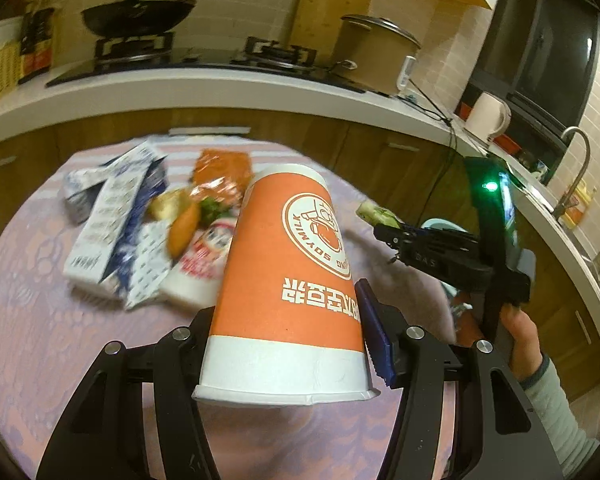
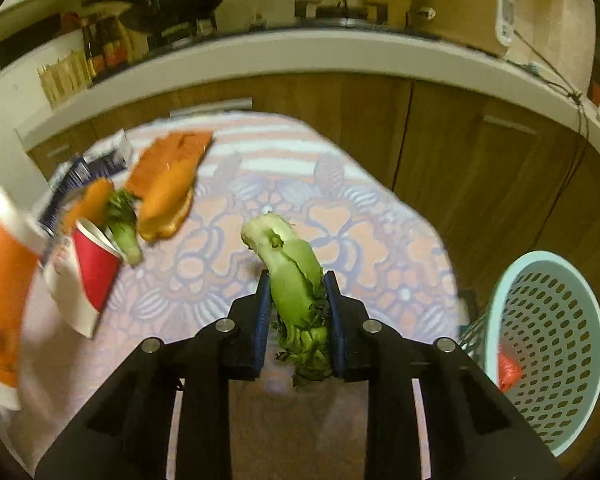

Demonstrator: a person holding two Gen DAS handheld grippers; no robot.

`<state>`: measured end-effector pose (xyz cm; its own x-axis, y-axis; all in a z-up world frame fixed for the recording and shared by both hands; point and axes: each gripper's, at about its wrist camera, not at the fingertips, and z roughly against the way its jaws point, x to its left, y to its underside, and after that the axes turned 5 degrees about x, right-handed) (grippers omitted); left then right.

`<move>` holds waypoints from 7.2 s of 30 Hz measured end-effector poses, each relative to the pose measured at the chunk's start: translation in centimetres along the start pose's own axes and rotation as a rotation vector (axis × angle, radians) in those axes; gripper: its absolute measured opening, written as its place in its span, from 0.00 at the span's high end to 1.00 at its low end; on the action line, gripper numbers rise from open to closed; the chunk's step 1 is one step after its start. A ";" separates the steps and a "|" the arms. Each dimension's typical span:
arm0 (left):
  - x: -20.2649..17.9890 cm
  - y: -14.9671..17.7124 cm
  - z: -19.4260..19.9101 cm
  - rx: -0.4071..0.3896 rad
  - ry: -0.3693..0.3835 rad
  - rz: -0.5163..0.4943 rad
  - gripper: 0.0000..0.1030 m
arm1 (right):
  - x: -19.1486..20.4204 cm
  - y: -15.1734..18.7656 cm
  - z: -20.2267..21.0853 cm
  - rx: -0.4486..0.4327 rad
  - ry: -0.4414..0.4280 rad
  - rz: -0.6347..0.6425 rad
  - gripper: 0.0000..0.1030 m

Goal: Collect trash
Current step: 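Carry the cup and bok choy over the basket and release both, then grasp the white milk carton with the left tool while the right tool grasps the bread roll, then carry the carton and bread roll over the basket and release both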

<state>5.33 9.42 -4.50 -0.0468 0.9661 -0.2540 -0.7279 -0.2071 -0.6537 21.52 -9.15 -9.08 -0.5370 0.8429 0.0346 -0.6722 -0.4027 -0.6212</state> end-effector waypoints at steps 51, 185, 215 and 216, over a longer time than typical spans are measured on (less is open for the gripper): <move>-26.9 -3.2 -23.6 0.268 0.211 -0.286 0.24 | -27.6 14.0 3.8 0.094 0.207 -0.550 0.67; -6.1 -5.0 -1.5 -0.159 0.172 -0.092 0.51 | -5.4 2.6 15.2 -0.338 -0.032 -0.158 0.77; -26.4 -2.4 -22.8 0.311 0.343 -0.263 0.51 | -26.2 15.3 4.3 0.150 0.259 -0.679 0.74; -26.6 -2.2 -23.2 0.318 0.333 -0.264 0.48 | -26.4 15.5 4.2 0.152 0.261 -0.681 0.74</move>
<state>24.06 -19.40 -12.80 0.3484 0.8670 -0.3564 -0.8593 0.1435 -0.4910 23.12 -39.15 -16.32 0.1490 0.9733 0.1745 -0.8862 0.2097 -0.4132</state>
